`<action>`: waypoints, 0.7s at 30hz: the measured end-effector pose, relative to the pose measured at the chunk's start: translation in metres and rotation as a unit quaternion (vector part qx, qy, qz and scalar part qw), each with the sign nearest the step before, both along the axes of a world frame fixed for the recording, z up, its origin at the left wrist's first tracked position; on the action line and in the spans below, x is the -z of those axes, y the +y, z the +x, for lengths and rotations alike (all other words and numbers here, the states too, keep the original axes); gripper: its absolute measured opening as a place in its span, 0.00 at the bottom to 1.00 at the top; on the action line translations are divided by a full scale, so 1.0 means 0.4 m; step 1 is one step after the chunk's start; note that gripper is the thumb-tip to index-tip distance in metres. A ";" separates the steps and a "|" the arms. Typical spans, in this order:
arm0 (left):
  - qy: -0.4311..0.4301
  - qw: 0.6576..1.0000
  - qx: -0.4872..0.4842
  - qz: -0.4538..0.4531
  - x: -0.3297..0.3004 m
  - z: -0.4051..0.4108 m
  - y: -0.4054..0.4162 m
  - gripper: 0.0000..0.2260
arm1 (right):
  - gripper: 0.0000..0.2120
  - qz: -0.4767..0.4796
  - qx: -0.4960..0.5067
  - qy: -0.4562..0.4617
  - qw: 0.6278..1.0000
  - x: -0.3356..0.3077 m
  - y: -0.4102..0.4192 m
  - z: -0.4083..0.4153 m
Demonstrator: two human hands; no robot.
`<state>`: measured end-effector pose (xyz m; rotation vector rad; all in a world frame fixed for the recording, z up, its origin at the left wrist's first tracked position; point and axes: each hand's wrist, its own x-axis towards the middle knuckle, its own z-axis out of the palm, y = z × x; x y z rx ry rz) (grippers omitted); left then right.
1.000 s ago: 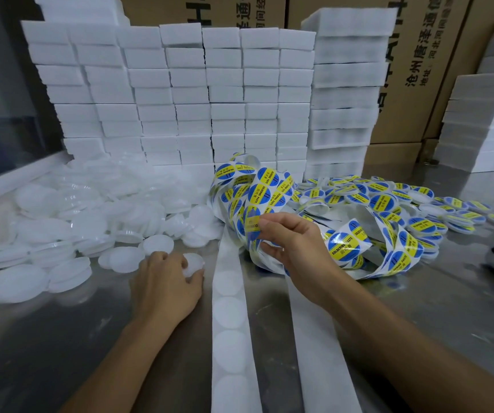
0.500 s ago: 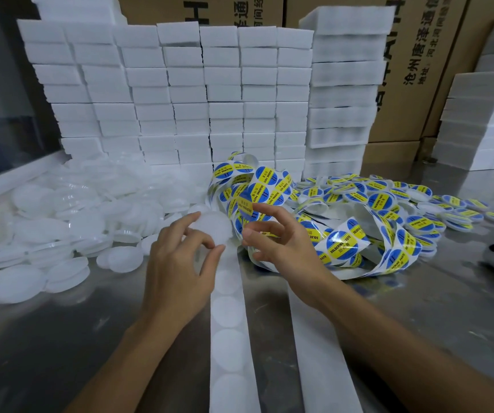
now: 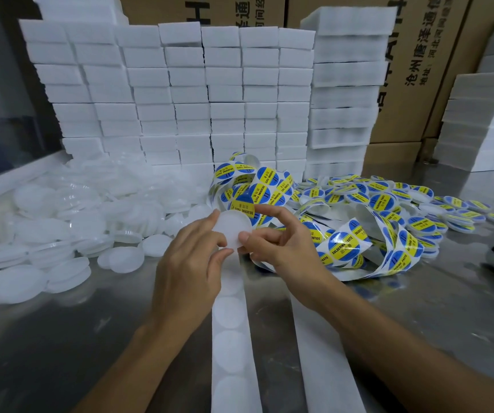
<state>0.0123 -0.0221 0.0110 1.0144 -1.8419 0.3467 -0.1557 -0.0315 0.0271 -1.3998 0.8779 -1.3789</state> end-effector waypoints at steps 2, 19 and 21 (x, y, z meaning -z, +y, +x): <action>0.040 0.999 0.011 0.014 0.002 -0.001 -0.002 0.02 | 0.18 0.001 0.010 -0.005 1.000 -0.006 0.005 0.004; 0.627 0.633 0.235 0.388 -0.014 -0.009 -0.012 0.11 | 0.10 0.185 -0.025 -0.126 0.974 -0.033 -0.004 -0.014; 0.630 0.624 0.245 0.391 -0.018 -0.010 -0.010 0.15 | 0.11 0.190 -0.030 -0.110 0.975 -0.030 -0.003 -0.012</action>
